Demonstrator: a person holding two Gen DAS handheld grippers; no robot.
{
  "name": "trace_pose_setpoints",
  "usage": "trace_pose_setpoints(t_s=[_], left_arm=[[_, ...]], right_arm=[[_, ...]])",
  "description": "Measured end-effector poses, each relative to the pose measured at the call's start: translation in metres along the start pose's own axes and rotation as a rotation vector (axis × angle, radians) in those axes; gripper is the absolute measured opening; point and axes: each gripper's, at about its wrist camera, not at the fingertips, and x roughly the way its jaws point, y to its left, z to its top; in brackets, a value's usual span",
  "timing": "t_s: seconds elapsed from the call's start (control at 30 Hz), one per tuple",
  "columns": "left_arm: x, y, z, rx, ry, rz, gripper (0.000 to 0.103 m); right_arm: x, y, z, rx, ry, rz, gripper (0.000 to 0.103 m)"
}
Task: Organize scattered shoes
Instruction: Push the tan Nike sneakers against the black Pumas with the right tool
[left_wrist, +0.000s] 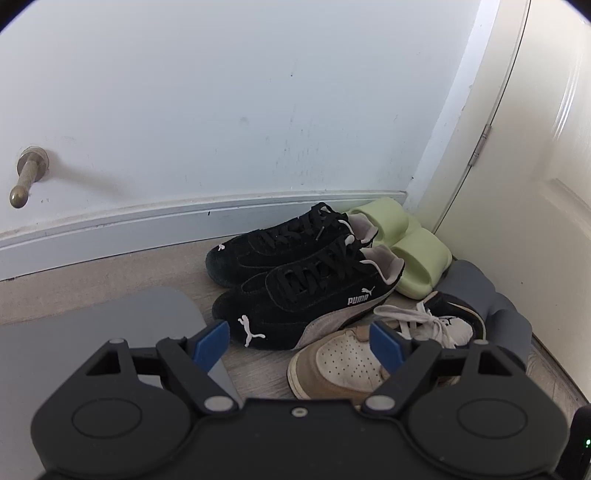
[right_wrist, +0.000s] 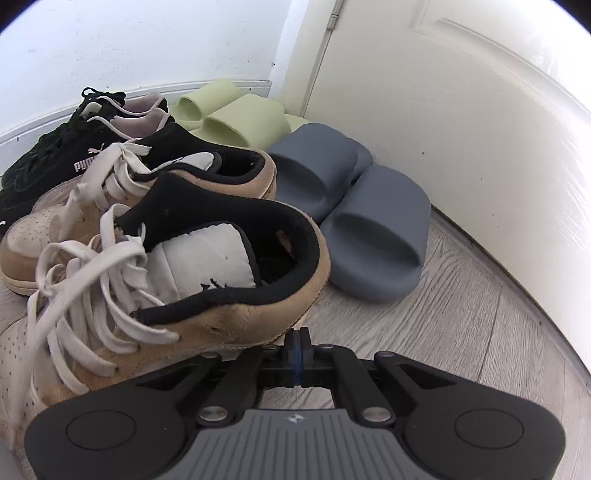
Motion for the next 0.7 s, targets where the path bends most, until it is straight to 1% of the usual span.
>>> trace_pose_setpoints(t_s=[0.1, 0.2, 0.27, 0.33, 0.37, 0.43, 0.53, 0.6, 0.7], left_arm=[[0.002, -0.002, -0.002, 0.009, 0.006, 0.007, 0.084], [0.003, -0.003, -0.003, 0.018, 0.008, 0.015, 0.084], [0.003, -0.004, -0.003, 0.019, 0.007, 0.017, 0.084], [0.003, -0.005, -0.003, 0.016, 0.011, 0.013, 0.084], [0.003, -0.005, -0.004, 0.016, 0.014, 0.012, 0.084], [0.004, -0.005, -0.004, 0.016, 0.016, 0.01, 0.084], [0.001, -0.004, -0.004, 0.017, 0.01, 0.006, 0.084], [0.0, -0.003, -0.005, 0.018, 0.005, 0.0, 0.084], [-0.001, -0.001, -0.009, 0.014, 0.001, -0.027, 0.084]], right_arm=[[-0.004, -0.005, -0.009, 0.024, 0.003, 0.009, 0.004], [-0.008, -0.011, -0.017, 0.078, 0.039, 0.035, 0.017], [-0.017, -0.013, -0.024, 0.121, 0.066, 0.069, 0.017], [-0.027, -0.011, -0.031, 0.146, 0.089, 0.125, 0.017], [-0.032, -0.008, -0.034, 0.151, 0.089, 0.159, 0.018], [-0.041, 0.0, -0.037, 0.133, 0.059, 0.206, 0.02], [-0.038, 0.013, -0.031, 0.096, 0.064, 0.171, 0.019], [-0.031, 0.013, -0.029, 0.12, 0.07, 0.16, 0.019], [-0.031, 0.008, -0.029, 0.113, 0.048, 0.172, 0.019]])
